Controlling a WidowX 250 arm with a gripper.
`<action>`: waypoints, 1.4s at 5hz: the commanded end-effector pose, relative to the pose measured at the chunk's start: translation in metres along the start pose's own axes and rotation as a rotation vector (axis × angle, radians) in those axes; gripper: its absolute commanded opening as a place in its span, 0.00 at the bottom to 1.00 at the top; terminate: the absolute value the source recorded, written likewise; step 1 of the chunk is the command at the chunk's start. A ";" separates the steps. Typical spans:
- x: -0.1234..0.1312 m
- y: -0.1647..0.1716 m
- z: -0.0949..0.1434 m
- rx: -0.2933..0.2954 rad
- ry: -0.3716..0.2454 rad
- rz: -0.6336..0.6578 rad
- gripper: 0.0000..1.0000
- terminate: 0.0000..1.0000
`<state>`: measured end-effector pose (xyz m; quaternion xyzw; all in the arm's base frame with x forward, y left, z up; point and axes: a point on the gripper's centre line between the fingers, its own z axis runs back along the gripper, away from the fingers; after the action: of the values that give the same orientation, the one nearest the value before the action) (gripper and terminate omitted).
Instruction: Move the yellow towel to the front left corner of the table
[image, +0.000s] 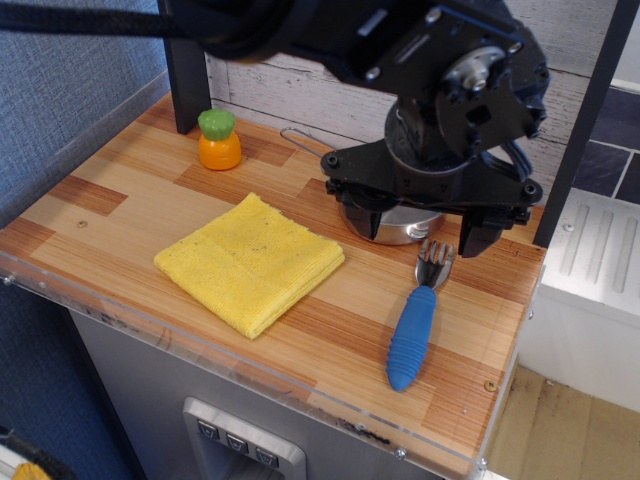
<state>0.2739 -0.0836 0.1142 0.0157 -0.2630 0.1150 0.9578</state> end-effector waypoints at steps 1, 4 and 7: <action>0.000 0.000 0.000 0.000 0.000 0.000 1.00 0.00; 0.006 0.059 -0.014 -0.013 0.011 0.206 1.00 0.00; 0.009 0.113 -0.040 0.034 0.033 0.382 1.00 0.00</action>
<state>0.2729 0.0326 0.0715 -0.0179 -0.2263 0.3045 0.9251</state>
